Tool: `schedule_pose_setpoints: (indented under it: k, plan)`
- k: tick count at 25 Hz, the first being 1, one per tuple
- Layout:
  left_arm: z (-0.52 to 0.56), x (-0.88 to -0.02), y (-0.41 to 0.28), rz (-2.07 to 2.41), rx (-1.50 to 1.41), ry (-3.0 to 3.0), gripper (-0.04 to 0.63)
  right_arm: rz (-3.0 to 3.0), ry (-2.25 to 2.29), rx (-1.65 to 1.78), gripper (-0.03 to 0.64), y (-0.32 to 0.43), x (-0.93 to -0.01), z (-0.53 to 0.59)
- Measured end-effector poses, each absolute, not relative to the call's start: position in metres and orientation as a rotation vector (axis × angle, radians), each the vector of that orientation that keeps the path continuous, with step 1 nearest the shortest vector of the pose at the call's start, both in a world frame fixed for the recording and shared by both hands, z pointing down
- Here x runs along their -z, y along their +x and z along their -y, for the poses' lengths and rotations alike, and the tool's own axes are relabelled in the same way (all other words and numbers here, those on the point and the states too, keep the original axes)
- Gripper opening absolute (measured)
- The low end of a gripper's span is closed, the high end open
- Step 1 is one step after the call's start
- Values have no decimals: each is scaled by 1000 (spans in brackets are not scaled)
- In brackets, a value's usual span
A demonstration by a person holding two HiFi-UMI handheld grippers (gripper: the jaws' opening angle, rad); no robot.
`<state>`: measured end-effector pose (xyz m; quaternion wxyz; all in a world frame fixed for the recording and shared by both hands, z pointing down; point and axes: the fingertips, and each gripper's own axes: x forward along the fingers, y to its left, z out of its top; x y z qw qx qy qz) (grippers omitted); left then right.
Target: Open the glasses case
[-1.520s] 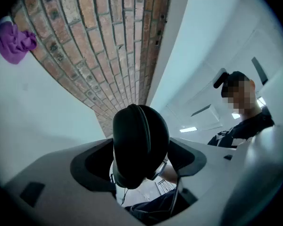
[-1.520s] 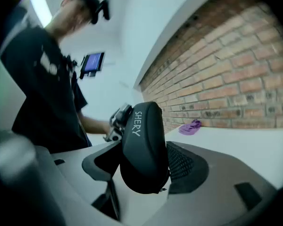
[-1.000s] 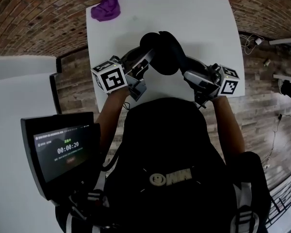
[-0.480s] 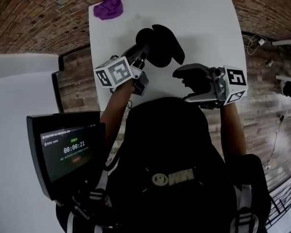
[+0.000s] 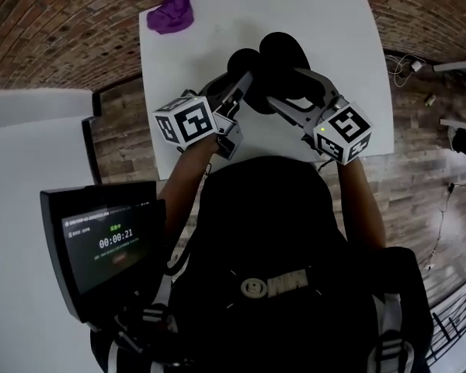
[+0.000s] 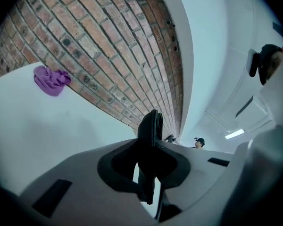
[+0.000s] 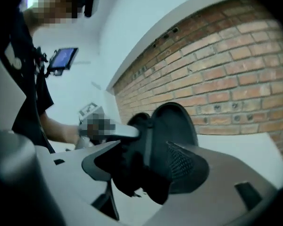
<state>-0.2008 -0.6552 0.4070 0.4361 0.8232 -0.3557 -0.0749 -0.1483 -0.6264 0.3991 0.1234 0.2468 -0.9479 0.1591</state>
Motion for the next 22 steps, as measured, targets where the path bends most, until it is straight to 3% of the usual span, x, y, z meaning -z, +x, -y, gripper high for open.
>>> schedule_pose_setpoints:
  k: [3, 5, 6, 9, 14, 22]
  plan:
    - [655, -396, -195, 797, 254, 2050, 55, 2560, 792, -217, 303, -140, -420, 630]
    - [654, -394, -190, 776, 245, 2086, 55, 2517, 762, -157, 209, -146, -426, 623]
    - [653, -395, -187, 770, 226, 2114, 55, 2512, 755, -180, 119, -147, -428, 620]
    - [646, -402, -181, 715, 188, 2150, 74, 2495, 838, -269, 54, -135, -432, 626]
    - [649, -413, -198, 814, 120, 2183, 103, 2349, 994, -275, 48, -101, -440, 645]
    - [642, -425, -218, 973, 16, 2198, 103, 1973, 646, -536, 48, -114, -554, 620]
